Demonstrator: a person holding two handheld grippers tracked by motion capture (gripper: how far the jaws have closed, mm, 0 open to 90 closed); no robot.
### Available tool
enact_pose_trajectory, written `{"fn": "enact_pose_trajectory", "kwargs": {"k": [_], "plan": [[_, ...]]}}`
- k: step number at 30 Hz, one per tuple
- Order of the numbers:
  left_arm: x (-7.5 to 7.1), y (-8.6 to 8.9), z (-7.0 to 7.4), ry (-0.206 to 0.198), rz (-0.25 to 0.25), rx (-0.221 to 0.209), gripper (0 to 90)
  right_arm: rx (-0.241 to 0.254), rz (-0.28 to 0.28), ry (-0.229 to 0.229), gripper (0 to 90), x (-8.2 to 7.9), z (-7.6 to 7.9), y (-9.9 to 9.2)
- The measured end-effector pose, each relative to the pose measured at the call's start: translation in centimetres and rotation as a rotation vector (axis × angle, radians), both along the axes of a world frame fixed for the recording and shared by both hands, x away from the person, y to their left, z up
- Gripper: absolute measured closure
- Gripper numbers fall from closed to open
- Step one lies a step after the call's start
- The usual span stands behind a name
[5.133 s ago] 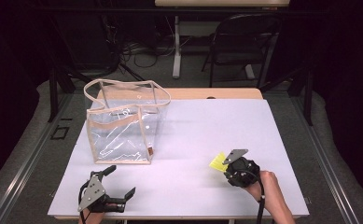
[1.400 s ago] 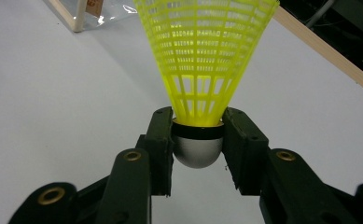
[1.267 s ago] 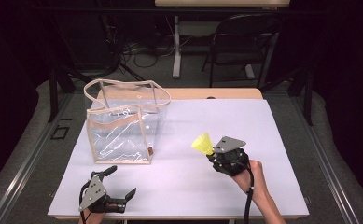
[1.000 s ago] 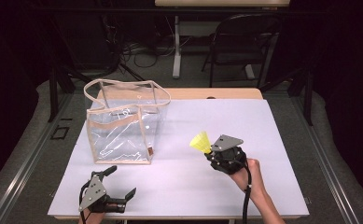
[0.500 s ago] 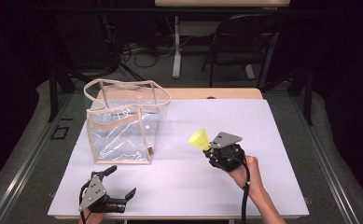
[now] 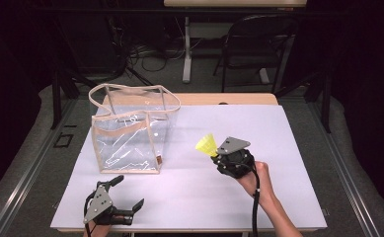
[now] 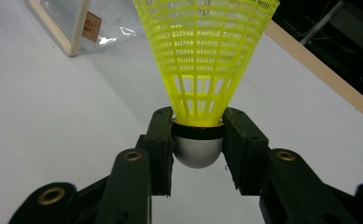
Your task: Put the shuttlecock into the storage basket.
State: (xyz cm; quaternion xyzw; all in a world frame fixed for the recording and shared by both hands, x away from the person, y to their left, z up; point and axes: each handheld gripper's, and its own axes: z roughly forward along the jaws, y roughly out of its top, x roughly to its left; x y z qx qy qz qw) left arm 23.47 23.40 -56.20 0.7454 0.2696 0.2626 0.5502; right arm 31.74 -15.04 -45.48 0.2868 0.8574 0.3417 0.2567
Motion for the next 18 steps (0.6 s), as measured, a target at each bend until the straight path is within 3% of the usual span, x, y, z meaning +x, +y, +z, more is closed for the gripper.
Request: {"fn": "enact_pose_trajectory", "kwargs": {"k": [18], "plan": [[-0.01,0.00,0.00,0.000,0.002,-0.002,0.0,0.025,-0.005,-0.020,64.8,0.95,0.66,0.60]]}}
